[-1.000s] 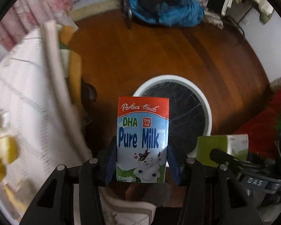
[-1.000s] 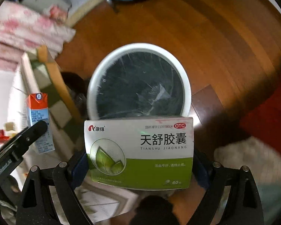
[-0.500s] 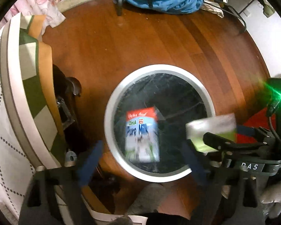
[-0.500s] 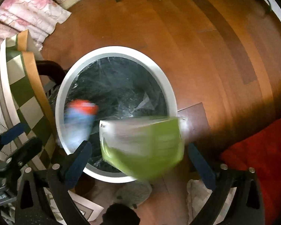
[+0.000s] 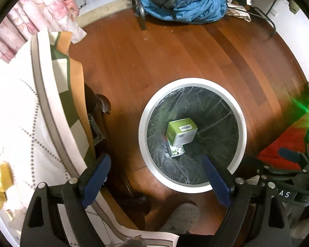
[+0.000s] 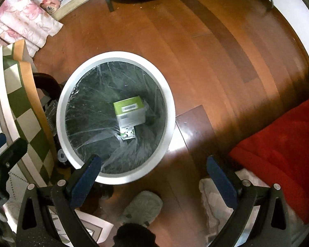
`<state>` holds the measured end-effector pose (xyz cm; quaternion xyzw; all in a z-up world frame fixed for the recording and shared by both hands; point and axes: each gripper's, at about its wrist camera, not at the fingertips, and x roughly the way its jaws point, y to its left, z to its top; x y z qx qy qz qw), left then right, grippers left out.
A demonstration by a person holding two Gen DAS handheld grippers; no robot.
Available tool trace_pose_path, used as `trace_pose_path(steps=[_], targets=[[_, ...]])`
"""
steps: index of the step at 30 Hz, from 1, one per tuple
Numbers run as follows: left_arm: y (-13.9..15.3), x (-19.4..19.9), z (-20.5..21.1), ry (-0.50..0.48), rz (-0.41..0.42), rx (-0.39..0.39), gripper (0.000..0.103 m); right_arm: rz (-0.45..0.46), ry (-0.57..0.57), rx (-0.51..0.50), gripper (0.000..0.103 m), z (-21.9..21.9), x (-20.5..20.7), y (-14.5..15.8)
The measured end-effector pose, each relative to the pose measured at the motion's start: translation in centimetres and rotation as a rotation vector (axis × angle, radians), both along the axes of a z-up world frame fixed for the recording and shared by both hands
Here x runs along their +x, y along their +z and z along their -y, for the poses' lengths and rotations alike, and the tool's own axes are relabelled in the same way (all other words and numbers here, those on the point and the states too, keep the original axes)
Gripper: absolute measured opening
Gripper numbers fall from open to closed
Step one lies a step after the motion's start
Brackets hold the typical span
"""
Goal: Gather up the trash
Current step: 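Swing both tools back from the bin toward the table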
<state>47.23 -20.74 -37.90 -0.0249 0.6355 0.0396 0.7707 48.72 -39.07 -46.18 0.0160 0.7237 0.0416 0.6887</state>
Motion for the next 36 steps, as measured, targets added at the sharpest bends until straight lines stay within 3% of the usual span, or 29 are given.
trace_pose_path(steps=[14, 25, 27, 31, 36], targets=[[7.4, -3.7, -0.1, -0.012, 0.116, 0.009, 0.091, 0.166, -0.046, -0.026, 0.103, 0.4, -4.0, 10.7], [15.2, -8.9, -3.0, 0.054, 0.23, -0.009, 0.091, 0.308, -0.098, 0.062, 0.103, -1.1, -8.3, 20.9], [16.8, -10.2, -4.9, 0.09, 0.254, -0.013, 0.091, 0.33, -0.079, 0.1, 0.103, -3.0, -9.3, 23.1], [18.8, -13.9, -10.8, 0.202, 0.289, 0.015, 0.091, 0.32, 0.018, 0.156, 0.103, -8.8, -10.9, 24.3], [17.2, -20.9, -19.8, 0.381, 0.253, 0.139, 0.091, 0.241, 0.307, 0.192, 0.103, -21.1, -13.9, 22.7]])
